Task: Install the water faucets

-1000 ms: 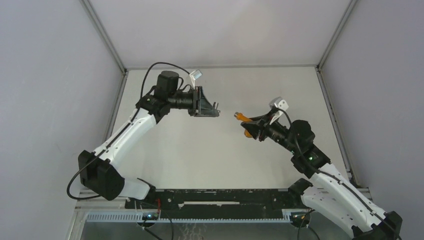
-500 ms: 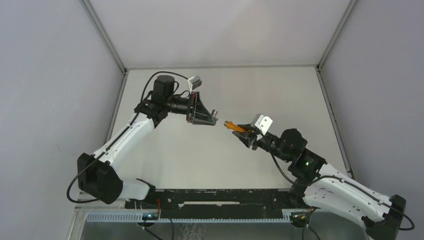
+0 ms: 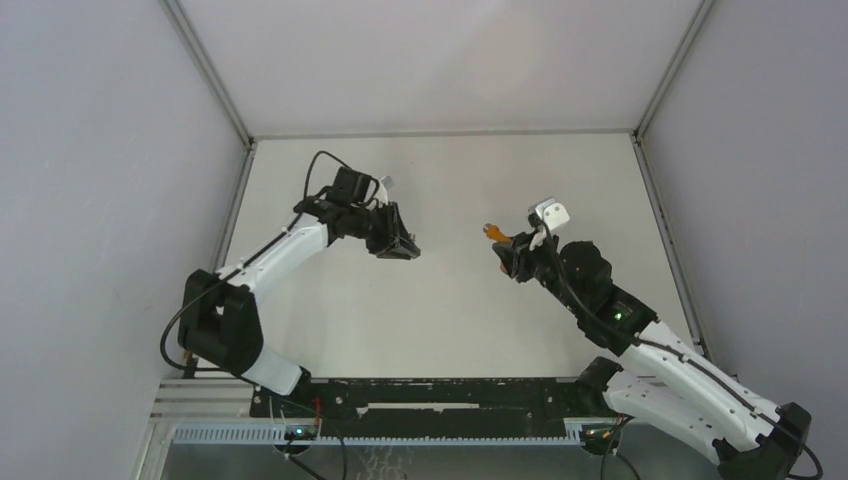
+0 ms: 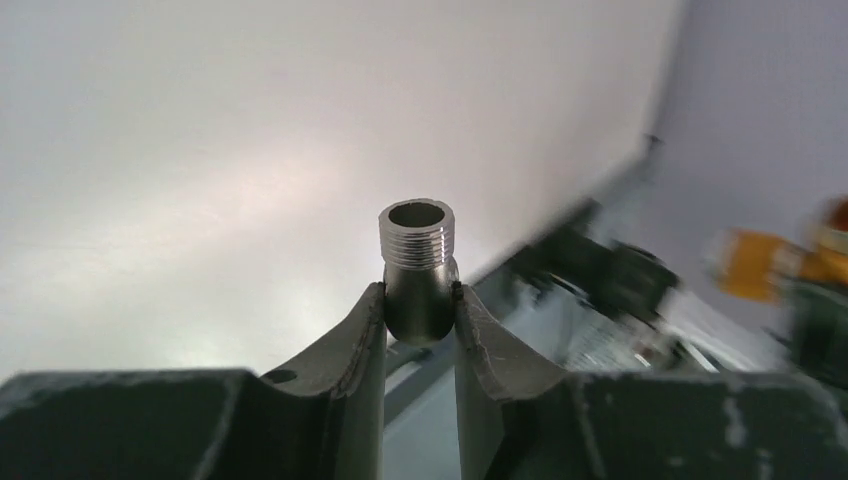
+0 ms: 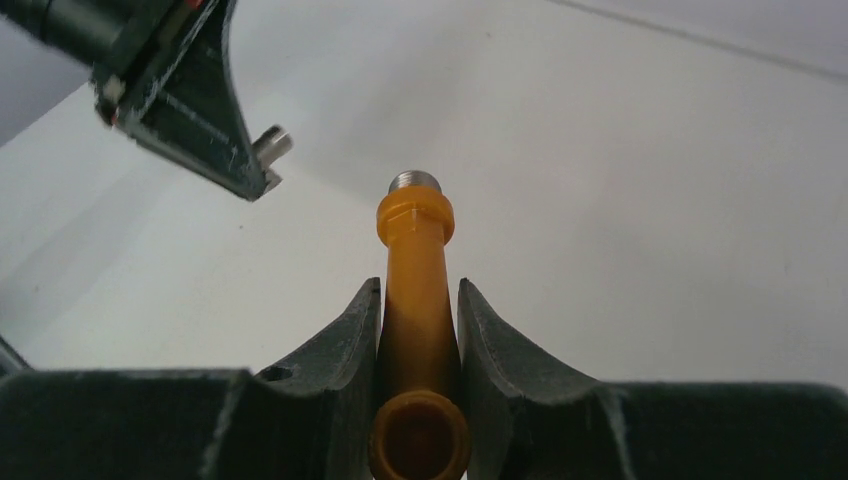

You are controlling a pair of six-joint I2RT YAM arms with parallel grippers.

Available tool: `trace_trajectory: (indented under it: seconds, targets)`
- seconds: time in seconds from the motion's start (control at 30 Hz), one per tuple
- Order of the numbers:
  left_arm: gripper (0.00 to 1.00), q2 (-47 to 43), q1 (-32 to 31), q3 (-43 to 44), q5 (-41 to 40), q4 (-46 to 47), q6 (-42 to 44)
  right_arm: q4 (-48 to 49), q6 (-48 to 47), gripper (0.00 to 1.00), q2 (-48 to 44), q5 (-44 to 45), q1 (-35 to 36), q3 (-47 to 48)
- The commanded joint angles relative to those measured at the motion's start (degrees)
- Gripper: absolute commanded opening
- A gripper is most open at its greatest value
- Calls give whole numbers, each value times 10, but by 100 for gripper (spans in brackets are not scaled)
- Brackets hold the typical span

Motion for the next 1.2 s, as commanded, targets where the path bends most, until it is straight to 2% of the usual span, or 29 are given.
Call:
trace_trajectory:
  seconds: [0.0,0.03,0.17,0.27,0.57,0.9,0.97,1.17]
  targets:
    - [0,32,-26,27,-252,1,75,-76,124,0,30,5,-53,73]
    - [0,46,-33,35,-268,4,88,-87,130,0,36,0,-61,80]
    - [0,117,-75,76,-426,-18,139,-113,152,0,49,-16,-87,93]
    - [0,158,-90,80,-481,-7,140,-121,170,0,51,-32,-112,93]
    - [0,212,-101,76,-513,24,127,-129,183,0,55,-57,-144,93]
    - [1,254,-102,96,-476,10,122,-137,187,0,53,-61,-151,93]
    - [5,258,-102,104,-469,-4,121,-140,186,0,52,-60,-153,93]
    - [34,261,-102,107,-462,-14,115,-142,187,0,50,-68,-154,93]
